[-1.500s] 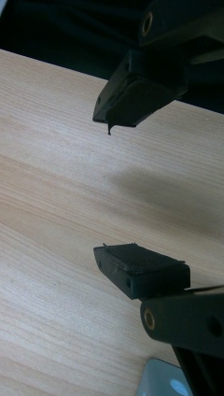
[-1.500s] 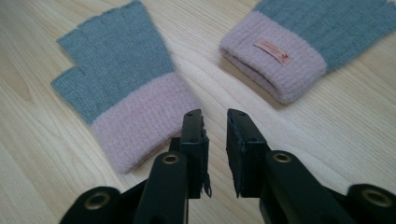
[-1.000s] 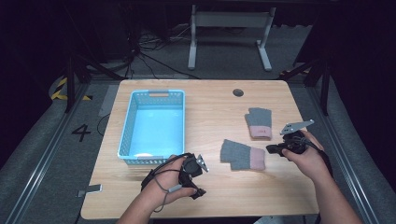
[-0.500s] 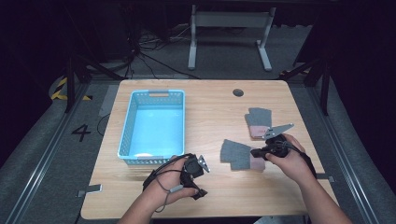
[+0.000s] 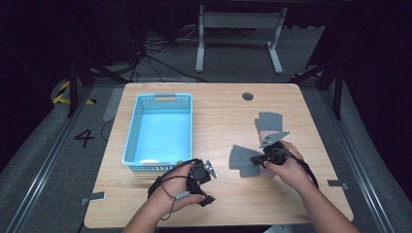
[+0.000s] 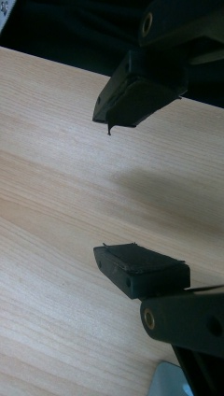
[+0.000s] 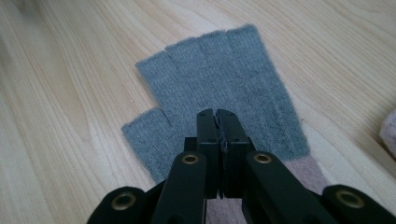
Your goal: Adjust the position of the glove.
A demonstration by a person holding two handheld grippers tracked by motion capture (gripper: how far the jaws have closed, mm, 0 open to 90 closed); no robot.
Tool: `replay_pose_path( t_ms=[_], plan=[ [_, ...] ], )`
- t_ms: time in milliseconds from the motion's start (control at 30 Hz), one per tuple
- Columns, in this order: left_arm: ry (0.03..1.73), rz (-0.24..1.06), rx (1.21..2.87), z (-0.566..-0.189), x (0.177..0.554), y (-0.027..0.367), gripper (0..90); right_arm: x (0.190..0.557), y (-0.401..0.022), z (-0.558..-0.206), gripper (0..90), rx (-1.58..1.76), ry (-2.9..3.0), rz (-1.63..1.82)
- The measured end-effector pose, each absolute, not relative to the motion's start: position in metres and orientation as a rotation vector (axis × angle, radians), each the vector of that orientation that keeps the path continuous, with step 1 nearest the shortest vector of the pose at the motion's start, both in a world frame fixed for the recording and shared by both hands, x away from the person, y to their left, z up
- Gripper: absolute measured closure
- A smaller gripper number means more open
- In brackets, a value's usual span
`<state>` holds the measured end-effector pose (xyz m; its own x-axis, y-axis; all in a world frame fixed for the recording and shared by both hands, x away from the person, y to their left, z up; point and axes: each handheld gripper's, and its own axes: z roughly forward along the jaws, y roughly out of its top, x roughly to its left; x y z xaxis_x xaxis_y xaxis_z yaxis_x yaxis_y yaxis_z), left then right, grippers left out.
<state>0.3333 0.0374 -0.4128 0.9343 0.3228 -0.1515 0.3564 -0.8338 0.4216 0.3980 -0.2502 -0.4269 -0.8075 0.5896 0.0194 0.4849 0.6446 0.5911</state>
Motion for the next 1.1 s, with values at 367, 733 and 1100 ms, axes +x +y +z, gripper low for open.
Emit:
replay_pose_path(
  t_ms=[367,733,1100],
  plan=[
    [0.488,-0.099,2.63,-0.413,0.334,0.038,30.6,0.4,-0.247,-0.439,89.8,0.884,2.737,0.849],
    [0.487,-0.105,2.63,-0.413,0.334,0.037,30.5,0.397,-0.246,-0.44,90.0,0.852,2.741,0.845],
    [0.464,-0.098,2.63,-0.41,0.338,0.034,30.3,0.375,-0.238,-0.439,90.0,0.723,2.821,0.818]
  ],
)
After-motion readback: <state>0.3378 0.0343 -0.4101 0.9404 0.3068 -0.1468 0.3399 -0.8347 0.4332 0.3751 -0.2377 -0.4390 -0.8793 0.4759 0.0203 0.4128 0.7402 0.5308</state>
